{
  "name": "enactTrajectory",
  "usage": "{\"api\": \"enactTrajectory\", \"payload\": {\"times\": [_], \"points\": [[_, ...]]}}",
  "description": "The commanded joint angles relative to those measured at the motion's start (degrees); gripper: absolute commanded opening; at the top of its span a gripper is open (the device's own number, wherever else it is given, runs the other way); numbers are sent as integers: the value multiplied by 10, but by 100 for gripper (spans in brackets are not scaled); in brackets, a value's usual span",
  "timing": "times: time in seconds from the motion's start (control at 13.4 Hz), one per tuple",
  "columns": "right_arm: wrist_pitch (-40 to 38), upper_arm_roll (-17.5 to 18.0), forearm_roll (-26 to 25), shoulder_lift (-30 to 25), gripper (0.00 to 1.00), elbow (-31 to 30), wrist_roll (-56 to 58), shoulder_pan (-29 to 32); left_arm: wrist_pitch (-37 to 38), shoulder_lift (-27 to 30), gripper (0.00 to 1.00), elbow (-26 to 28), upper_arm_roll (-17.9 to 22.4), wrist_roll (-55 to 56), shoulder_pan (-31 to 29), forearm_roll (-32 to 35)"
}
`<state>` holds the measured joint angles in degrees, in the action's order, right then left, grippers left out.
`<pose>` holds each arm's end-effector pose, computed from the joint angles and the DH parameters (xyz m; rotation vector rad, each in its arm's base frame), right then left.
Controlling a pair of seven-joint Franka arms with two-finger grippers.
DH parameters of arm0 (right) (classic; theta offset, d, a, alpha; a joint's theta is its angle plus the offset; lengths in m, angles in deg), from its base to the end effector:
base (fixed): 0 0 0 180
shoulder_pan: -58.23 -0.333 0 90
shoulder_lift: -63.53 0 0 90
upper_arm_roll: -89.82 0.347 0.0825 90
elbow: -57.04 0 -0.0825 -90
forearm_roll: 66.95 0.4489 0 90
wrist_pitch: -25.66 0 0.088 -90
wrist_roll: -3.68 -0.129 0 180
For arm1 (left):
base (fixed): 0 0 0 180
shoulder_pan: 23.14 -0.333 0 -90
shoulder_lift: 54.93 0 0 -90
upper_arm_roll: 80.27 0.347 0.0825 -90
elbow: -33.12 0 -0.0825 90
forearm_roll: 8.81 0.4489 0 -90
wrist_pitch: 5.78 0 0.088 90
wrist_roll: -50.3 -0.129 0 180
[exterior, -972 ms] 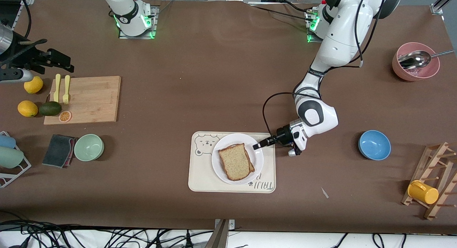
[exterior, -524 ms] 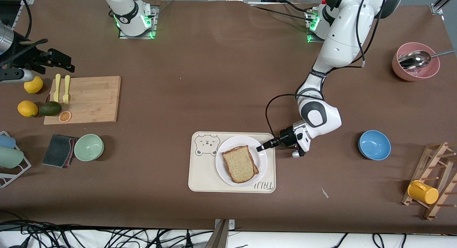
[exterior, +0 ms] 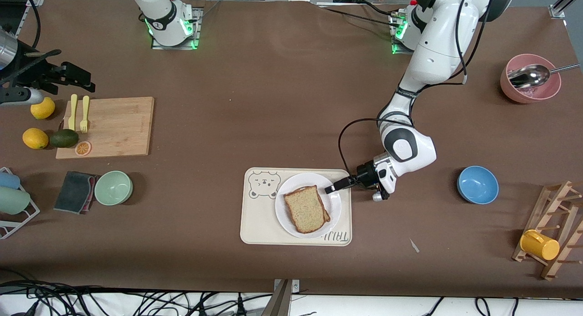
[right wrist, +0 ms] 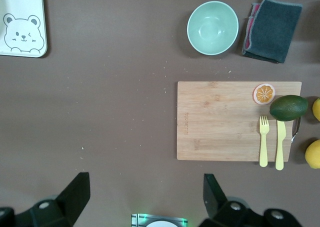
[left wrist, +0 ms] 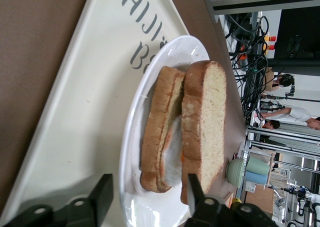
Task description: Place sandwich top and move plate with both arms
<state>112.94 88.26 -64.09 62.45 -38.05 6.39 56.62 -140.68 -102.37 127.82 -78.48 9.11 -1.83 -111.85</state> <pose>0.6018 0.0070 0.5941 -3.0824 -0.0734 0.1794 0.6978 -0.2797 0.0857 2.0201 0.4465 0.1486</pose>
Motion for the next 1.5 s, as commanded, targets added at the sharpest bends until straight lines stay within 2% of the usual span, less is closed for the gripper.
{"api": "enactTrajectory", "payload": {"times": [0.0,0.52,0.67,0.82,1.05,1.2,1.42], "points": [[-11,0,6,1,100,12,5,0,-1,41,76,37,2,12,-4,37],[-11,0,2,1,100,12,5,0,0,147,77,113,1,51,-28,215],[-11,-1,3,1,100,12,5,0,4,193,99,150,-1,54,-41,274],[-11,0,2,1,100,12,5,0,10,234,100,177,-5,54,-61,344],[-11,-2,2,1,100,12,6,0,52,290,100,182,-10,123,-92,498],[-8,-1,0,1,100,13,5,0,102,334,100,175,-18,216,-108,624],[-7,-2,-7,1,100,13,5,1,188,377,100,154,-17,301,-111,762]]}}
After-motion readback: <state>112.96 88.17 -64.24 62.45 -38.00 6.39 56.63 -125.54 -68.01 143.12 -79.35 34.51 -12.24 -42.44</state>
